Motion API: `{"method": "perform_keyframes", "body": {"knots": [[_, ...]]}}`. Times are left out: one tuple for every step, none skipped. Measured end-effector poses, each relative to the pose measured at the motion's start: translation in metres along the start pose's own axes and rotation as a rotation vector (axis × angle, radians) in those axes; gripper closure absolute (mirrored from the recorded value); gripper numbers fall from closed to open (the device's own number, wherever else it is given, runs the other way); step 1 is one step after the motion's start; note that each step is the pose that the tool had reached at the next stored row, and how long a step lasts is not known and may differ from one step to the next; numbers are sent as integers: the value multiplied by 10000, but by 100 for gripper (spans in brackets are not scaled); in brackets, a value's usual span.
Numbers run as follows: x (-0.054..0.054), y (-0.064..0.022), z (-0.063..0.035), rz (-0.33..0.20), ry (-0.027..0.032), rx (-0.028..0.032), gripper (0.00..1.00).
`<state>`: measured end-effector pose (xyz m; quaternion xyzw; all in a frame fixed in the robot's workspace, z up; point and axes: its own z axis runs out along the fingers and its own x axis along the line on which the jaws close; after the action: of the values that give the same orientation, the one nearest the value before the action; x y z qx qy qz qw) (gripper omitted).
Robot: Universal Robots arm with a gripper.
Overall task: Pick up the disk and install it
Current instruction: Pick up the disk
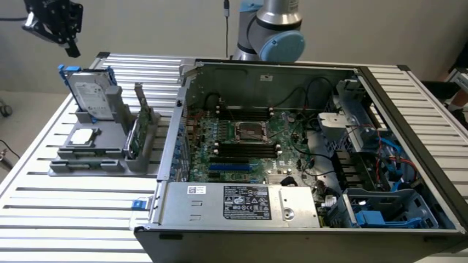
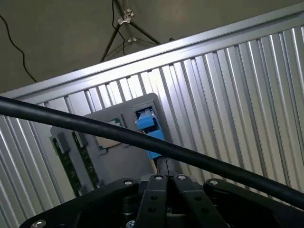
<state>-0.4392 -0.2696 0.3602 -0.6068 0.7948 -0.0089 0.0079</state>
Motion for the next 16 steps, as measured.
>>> {"method": "perform_keyframes", "body": {"knots": [[0, 0, 2, -181, 0, -5, 89], [0, 0, 3, -360, 1, -10, 89], [0, 0, 5, -538, 4, -15, 89], [0, 0, 6, -711, 11, -21, 89], [1, 0, 8, -876, 17, -26, 89], [1, 0, 9, -1053, 25, -34, 89], [1, 0, 11, -1211, 33, -41, 89], [0, 1, 12, -1370, 42, -49, 89], [1, 1, 12, -1528, 54, -58, 89], [1, 1, 13, -1680, 69, -62, 89], [0, 2, 13, -1816, 95, -65, 89], [1, 4, 13, -1940, 140, -64, 89], [1, 6, 13, -2061, 202, -60, 89], [2, 10, 13, -2163, 285, -51, 89], [2, 15, 13, -2260, 395, -36, 89], [1, 20, 13, -2353, 501, -22, 89]]}}
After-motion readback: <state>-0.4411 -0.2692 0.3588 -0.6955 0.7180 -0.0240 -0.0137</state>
